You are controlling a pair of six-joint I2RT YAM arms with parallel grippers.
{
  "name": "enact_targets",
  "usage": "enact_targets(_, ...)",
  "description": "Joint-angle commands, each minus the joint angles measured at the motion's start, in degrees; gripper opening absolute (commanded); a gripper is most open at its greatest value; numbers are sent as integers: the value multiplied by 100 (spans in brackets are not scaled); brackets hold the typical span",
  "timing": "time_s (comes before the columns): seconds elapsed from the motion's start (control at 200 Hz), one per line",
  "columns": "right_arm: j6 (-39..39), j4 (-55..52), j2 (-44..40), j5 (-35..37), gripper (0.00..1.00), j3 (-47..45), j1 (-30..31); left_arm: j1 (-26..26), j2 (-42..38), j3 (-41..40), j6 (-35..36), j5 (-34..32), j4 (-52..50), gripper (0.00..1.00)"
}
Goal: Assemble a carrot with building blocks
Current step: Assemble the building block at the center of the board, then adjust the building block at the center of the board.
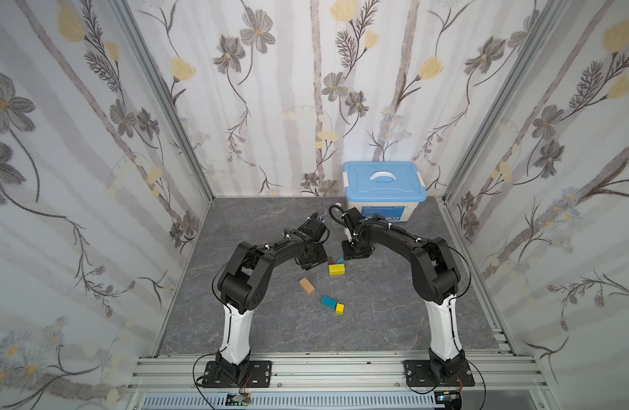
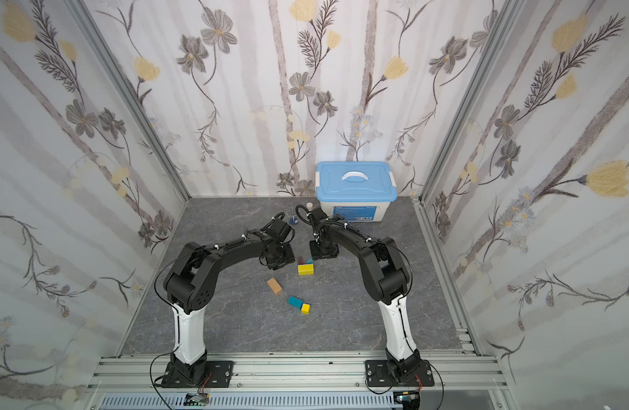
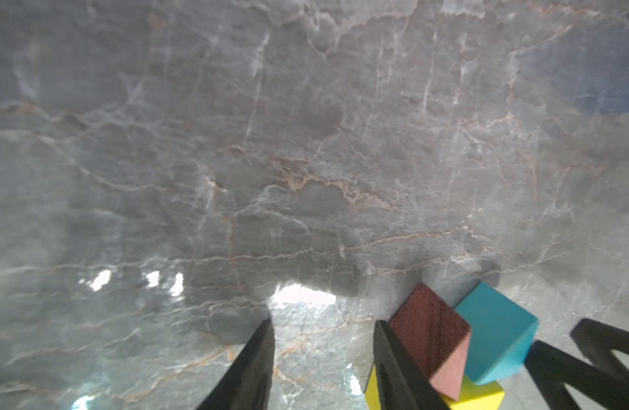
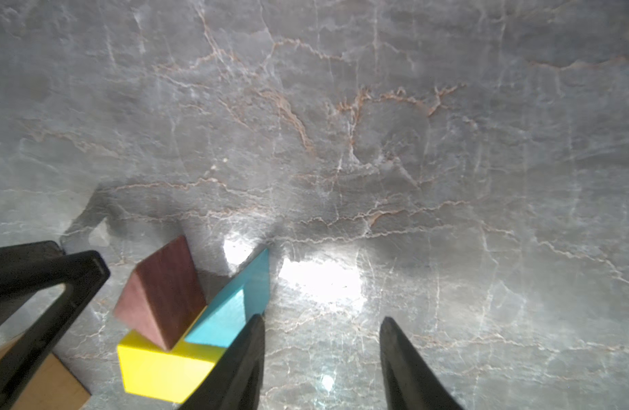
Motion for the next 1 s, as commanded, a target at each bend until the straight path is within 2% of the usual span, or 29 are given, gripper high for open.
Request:
enact_targets(0.0,-3,-90,-205,214,52,89,6,20,-256,-63,24,-343,-197,54)
enact_targets(0.115,-104,-105,-163,125,52,296,21,60,-388,-131,30,-418,-175,60)
enact_targets(0.41,-313,-215,567,-198,51,1308,198,256,-824,-568,22,-398,40,74)
enact_targets(0.5,-415,-231,486,-260,51,1361,250,264,-947,-656,68,-469,24,78)
enact_targets(0.605,-461,-287,51,-146,52,1005,288,344,-1124,-818,35,-500,90,82)
enact_targets(0.814,-531,-316,-1092,-135,53,-411,518,426,-1342,-1062,-36,-595,157,89)
enact_targets(0.994,-432,39,-1386,-70,50,-1390,938,434,-1343,-1127,-149,-547,302,94)
